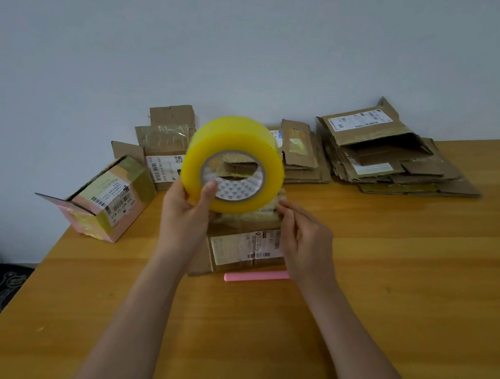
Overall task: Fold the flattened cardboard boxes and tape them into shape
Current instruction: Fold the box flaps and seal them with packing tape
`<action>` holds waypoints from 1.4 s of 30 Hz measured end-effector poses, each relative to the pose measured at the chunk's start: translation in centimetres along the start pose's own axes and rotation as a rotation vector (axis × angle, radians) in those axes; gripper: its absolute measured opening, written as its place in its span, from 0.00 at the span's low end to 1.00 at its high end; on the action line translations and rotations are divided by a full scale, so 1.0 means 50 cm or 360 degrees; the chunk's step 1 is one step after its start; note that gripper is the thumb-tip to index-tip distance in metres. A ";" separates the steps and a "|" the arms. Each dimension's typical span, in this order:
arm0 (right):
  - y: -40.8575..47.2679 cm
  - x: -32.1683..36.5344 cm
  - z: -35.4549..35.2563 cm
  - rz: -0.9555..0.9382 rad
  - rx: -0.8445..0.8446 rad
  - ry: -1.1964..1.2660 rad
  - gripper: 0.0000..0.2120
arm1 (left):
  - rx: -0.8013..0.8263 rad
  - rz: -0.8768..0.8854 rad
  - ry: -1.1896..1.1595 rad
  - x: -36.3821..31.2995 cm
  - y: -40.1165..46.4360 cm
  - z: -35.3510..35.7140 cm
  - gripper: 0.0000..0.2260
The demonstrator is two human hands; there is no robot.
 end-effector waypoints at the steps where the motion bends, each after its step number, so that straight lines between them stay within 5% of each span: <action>1: 0.000 -0.004 -0.007 0.0021 -0.0003 -0.0028 0.19 | -0.0049 -0.0013 -0.0045 0.001 -0.004 -0.021 0.09; 12: 0.009 0.000 -0.002 0.0070 0.0018 -0.0202 0.15 | -0.0258 -0.0081 -0.0238 0.063 -0.065 -0.140 0.09; 19: 0.034 0.065 0.036 0.0161 0.0169 -0.0966 0.17 | -0.0307 -0.0068 -0.0292 0.082 -0.073 -0.152 0.07; 25: 0.020 0.061 0.097 0.0020 0.0555 -0.0945 0.28 | -0.0344 -0.0115 -0.0327 0.107 -0.083 -0.163 0.15; 33: 0.032 0.090 0.116 0.0195 0.0760 -0.1170 0.39 | -0.0348 -0.0122 -0.0330 0.108 -0.079 -0.161 0.08; 42: 0.020 0.095 0.152 0.0096 0.0785 -0.1095 0.44 | -0.0351 -0.0164 -0.0239 0.114 -0.078 -0.166 0.16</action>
Point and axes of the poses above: each hand's wrist, its own y-axis towards the middle knuckle, its own z-axis out of the palm, x = y × z, the point moved 8 cm from there along y, towards the middle knuckle, and after that the axes turned 14 degrees about x, right-handed, at the moved point
